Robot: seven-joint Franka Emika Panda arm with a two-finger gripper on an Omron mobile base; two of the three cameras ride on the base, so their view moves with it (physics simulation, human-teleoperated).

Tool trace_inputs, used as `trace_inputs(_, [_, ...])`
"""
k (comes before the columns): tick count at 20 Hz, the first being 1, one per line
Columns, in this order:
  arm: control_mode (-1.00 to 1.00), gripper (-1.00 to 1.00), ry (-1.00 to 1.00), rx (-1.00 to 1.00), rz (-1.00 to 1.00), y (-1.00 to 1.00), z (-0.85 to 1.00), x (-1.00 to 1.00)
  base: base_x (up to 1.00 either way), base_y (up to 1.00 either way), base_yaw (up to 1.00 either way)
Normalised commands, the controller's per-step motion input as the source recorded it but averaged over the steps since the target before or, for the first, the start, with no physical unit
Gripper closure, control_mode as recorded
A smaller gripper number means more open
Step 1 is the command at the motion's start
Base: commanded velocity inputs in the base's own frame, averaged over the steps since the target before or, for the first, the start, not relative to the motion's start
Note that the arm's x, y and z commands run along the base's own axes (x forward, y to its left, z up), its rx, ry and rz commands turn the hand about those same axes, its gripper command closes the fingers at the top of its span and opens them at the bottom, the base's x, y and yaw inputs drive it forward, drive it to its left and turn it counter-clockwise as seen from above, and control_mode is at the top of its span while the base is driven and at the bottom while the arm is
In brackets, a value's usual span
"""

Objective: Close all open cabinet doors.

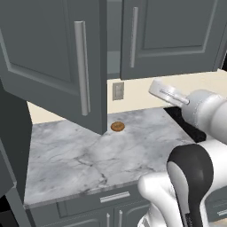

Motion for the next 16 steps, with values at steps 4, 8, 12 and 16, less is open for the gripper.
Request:
trace_inputs(4, [-1.00,-1.00,-0.04,-0.64,0.08,0.56,0.21,-0.43,0.00,0.00,0.00])
trace_inputs(8, [-1.00,-1.00,-0.03,-0.66,0.14,0.44,0.24,-0.51,0.00,0.00,0.00])
trace_inputs(12, [-1.00,-1.00,-0.04,-0.58,0.14,0.05,0.22,-0.86,0.00,0.00,0.00])
trace_inputs(16, [-1.00,-1.00,-0.01,-0.55,0.13,0.22,0.03,-0.76,0.00,0.00,0.00])
